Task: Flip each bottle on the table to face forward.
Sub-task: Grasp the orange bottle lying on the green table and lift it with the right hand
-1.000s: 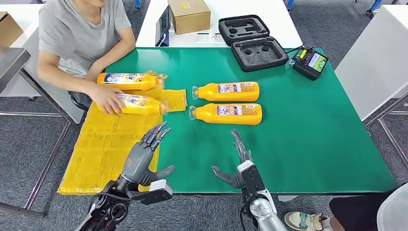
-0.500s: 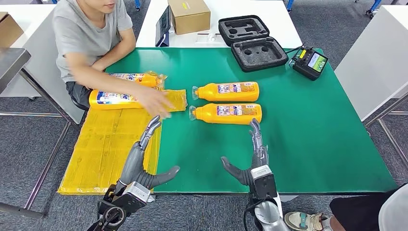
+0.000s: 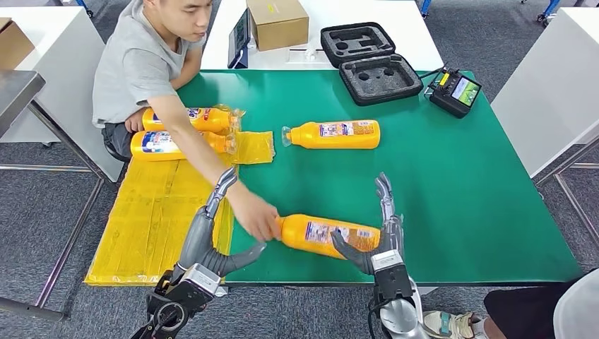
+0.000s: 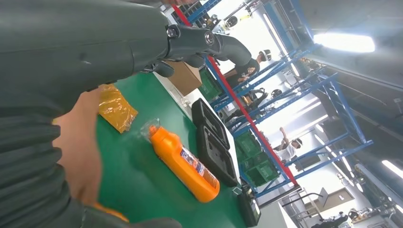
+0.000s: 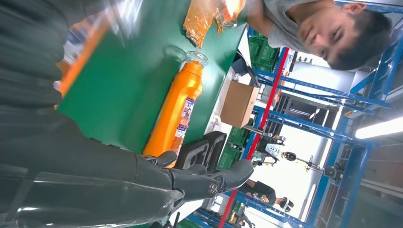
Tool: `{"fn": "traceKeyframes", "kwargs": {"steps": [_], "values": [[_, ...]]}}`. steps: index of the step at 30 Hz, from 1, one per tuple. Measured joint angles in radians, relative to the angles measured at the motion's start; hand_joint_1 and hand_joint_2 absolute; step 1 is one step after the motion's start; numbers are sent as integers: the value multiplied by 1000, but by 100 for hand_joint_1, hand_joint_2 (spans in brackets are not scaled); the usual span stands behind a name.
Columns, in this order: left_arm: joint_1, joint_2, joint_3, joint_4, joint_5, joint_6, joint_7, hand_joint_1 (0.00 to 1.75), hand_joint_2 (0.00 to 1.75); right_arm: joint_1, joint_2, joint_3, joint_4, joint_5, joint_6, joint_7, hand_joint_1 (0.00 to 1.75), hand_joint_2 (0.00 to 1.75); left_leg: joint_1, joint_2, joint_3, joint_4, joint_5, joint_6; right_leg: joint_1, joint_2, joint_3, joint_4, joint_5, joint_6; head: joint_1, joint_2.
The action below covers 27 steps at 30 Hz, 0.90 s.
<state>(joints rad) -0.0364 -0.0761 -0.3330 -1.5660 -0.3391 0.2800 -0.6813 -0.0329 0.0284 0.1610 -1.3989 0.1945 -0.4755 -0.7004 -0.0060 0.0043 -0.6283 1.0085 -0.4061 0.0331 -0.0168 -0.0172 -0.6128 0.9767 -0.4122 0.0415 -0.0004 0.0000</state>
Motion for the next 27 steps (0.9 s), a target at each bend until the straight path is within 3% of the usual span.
{"fn": "traceKeyframes", "kwargs": {"steps": [1,5,10,15,19,22,27], "values": [[0,0,0,0,0,0,0,0,175,0,-1,0,-1,0,0,0,0,175,0,0,0,0,0,0,0,0,0,0,0,0,0,0],[0,-1,0,0,0,0,0,0,175,2,-3,0,-1,2,-3,0,0,0,0,0,0,0,0,0,0,0,0,0,0,0,0,0],[0,-3,1,2,1,-1,-1,0,175,2,-14,5,2,61,-67,0,0,0,0,0,0,0,0,0,0,0,0,0,0,0,0,0],[-2,-19,2,20,23,-18,-12,0,175,-13,-29,-49,30,90,-20,0,0,0,0,0,0,0,0,0,0,0,0,0,0,0,0,0],[-15,-43,-1,39,74,-50,-11,0,175,-47,-36,-107,86,22,97,20,0,175,-1,0,0,0,0,0,0,0,0,0,0,0,0,0],[-22,-60,-10,63,120,-58,-12,0,175,-63,-14,-131,149,26,128,25,0,175,0,0,0,0,0,0,0,0,1,0,0,0,0,0],[-31,-68,-41,91,158,-21,-15,0,175,-73,24,-108,191,324,-116,62,0,175,1,0,0,0,0,0,1,0,0,0,0,0,0,0]]}}
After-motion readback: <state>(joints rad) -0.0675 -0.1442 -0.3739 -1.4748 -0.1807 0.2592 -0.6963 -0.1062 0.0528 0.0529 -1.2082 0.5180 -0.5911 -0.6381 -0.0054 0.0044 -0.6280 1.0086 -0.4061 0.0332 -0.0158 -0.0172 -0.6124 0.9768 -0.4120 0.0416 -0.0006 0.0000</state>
